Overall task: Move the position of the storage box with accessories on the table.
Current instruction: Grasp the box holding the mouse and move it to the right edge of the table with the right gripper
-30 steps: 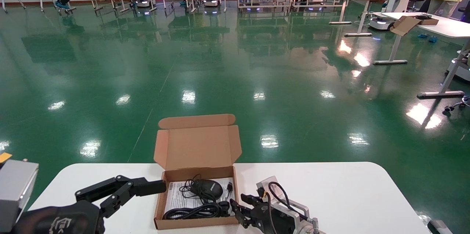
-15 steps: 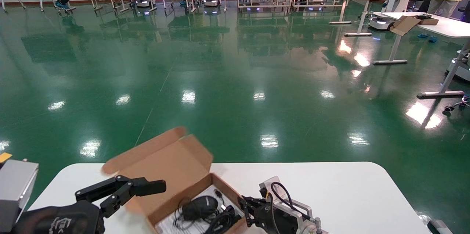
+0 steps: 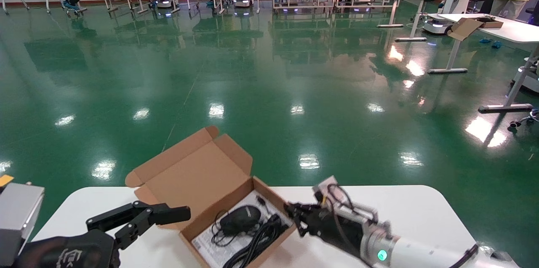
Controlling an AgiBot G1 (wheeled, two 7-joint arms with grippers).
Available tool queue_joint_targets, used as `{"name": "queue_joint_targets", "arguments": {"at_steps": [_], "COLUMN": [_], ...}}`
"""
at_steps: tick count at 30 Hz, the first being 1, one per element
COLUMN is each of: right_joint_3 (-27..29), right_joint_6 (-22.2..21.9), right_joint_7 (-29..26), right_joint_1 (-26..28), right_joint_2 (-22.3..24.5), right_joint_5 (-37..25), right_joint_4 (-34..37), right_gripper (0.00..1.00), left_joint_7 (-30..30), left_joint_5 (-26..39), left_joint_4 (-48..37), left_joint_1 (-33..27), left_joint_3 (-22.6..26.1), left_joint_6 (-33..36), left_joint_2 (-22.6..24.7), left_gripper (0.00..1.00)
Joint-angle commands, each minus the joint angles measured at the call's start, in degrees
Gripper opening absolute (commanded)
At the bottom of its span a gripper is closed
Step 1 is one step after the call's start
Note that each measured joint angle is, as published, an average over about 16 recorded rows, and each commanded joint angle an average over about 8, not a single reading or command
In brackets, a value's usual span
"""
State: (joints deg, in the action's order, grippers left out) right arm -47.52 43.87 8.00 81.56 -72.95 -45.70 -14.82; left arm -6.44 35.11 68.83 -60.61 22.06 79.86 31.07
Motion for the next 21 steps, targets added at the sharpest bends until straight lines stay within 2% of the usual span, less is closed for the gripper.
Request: {"name": "queue_joint_targets", "arguments": {"at_steps": [1, 6, 11, 16, 21], "right_joint_3": [0.25, 0.78, 1.34, 1.81, 1.68], "right_joint_6": [1.98, 4.21, 3.69, 0.62, -5.65], "right_joint_7": [0.57, 1.7, 3.16, 4.97, 6.81], "right_joint_1": [1.46, 6.31, 11.1, 15.05, 17.35], "right_joint_2": [0.98, 4.27, 7.69, 10.98, 13.32], "right_joint_5": [0.23, 0.31, 0.4, 0.55, 0.17], "right_joint_4": [0.56, 3.34, 7.29, 11.19, 14.41], "right_gripper": [0.0, 0.0, 0.0, 0.0, 0.0], "left_joint_7": [0.0, 0.0, 0.0, 0.0, 0.0], "left_joint_5": [0.0, 0.0, 0.0, 0.0, 0.0], "left_joint_4": [0.0, 0.0, 0.0, 0.0, 0.0], "left_joint_1": [0.0, 0.0, 0.0, 0.0, 0.0], "left_joint_3": [0.0, 0.0, 0.0, 0.0, 0.0], "left_joint_6": [0.0, 0.0, 0.0, 0.0, 0.0], "left_joint_2": [0.0, 0.0, 0.0, 0.0, 0.0], "left_gripper": [1.0, 1.0, 1.0, 1.0, 1.0]}}
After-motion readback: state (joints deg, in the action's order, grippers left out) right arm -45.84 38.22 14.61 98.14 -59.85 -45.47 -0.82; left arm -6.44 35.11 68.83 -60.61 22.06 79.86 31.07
